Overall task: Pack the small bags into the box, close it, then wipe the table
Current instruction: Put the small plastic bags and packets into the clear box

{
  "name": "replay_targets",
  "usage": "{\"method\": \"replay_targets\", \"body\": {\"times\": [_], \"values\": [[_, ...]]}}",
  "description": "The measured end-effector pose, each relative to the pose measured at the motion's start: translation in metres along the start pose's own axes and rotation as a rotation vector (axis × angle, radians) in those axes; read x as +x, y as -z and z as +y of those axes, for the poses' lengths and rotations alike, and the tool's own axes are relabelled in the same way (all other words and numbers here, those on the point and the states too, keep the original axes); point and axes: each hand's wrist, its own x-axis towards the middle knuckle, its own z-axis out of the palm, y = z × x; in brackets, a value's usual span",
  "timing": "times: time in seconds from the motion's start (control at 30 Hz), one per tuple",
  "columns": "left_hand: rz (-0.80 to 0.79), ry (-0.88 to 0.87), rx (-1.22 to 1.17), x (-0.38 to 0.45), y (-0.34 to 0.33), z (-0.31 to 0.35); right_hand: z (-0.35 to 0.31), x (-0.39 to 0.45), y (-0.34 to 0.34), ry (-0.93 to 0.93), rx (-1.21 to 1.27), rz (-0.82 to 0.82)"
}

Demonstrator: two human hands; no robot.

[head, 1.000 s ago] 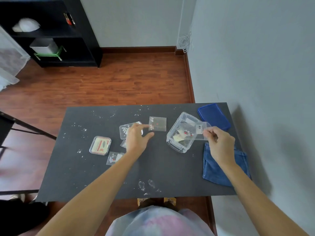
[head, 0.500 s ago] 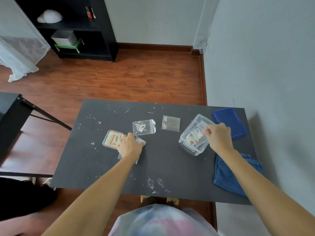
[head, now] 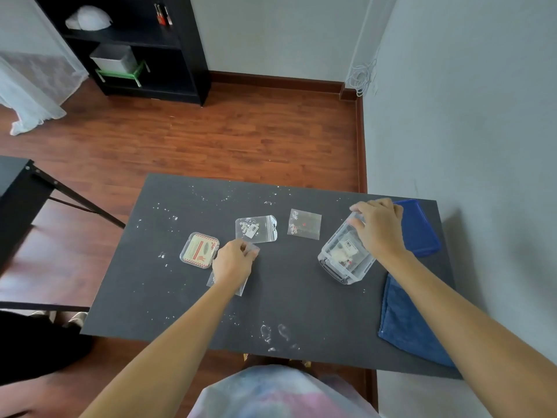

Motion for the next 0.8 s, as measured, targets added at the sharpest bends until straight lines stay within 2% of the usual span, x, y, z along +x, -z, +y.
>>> {"method": "replay_targets", "body": {"times": [0.1,0.2,0.3,0.43,0.63,0.8], "values": [[0.035,-0.074,-0.131,-0.001,0.006,0.004,-0.021,0.025,-0.006,0.097,0.023,-0.093],[0.016,-0.113,-0.235,-0.005,0.012,0.008,-0.045,0.051,-0.019,0.197,-0.149,-0.286],[-0.005,-0.142,-0.276,-0.011,0.017,0.010,-0.065,0.069,-0.036,0.214,-0.349,-0.483],[-0.030,-0.101,-0.319,-0.017,0.023,0.007,-0.074,0.077,-0.060,0.215,-0.444,-0.561],[-0.053,-0.043,-0.405,-0.025,0.031,0.009,-0.071,0.086,-0.067,0.179,-0.372,-0.618],[-0.051,-0.108,-0.388,-0.030,0.019,0.031,-0.058,0.082,-0.049,0.122,0.012,-0.540]]}}
